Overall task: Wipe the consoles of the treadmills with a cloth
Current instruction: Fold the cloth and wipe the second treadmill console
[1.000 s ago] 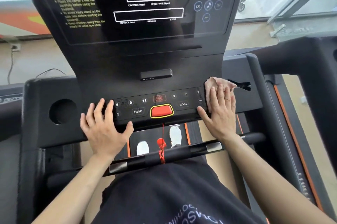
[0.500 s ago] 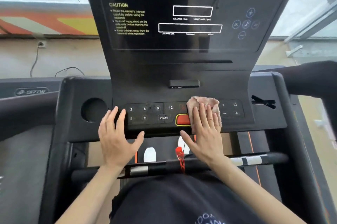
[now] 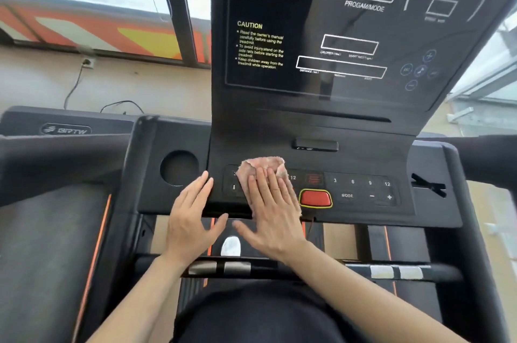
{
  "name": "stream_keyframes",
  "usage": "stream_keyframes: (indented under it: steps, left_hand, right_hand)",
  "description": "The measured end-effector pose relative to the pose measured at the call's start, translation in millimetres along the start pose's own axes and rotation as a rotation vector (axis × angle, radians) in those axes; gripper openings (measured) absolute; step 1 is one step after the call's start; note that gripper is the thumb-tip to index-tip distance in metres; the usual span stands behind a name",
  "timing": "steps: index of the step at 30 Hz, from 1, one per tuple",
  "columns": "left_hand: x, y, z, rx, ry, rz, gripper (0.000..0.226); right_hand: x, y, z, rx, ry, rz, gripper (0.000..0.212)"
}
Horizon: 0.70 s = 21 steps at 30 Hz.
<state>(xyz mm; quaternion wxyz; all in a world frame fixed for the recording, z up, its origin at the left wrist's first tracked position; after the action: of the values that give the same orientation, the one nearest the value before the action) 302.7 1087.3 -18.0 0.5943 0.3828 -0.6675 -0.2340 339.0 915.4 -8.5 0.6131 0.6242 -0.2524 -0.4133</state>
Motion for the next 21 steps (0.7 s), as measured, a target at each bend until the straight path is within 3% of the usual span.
stream_keyframes:
  steps: [5, 8, 10, 14, 17, 21]
  left_hand:
    - [-5, 14, 12, 0.089, -0.014, 0.067, 0.065]
    - [-2, 22, 18, 0.161, -0.023, 0.05, 0.062]
    - [6, 21, 15, 0.157, -0.072, -0.02, 0.06]
    - [20, -8, 1, -0.011, -0.108, -0.218, 0.068]
    - [19, -27, -5, -0.097, -0.1, -0.342, 0.07]
    - [26, -33, -4, -0.042, -0.145, -0.333, 0.06]
  right_hand:
    - [-41, -5, -28, -0.095, 0.215, -0.124, 0.091]
    - [-45, 12, -39, -0.075, 0.224, -0.44, 0.085]
    - [-29, 31, -30, 0.086, 0.15, -0.569, 0.073]
    - [28, 45, 25, 0.394, -0.09, -0.393, 0.044]
    - [76, 39, 76, 0.459, -0.323, -0.269, 0.043]
    - [140, 28, 138, 0.447, -0.658, -0.154, 0.058]
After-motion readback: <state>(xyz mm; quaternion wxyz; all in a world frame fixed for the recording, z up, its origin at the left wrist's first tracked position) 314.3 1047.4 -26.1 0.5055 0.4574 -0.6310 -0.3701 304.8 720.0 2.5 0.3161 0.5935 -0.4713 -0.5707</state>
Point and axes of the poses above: each hand's wrist, its own z-axis away from the middle knuckle, its own y-axis out of the back of the hand, x = y × z, the point moved 8 cm from there along -z, towards the middle knuckle, and after that the axes turned 4 degrees about y, right-handed, at the moved point
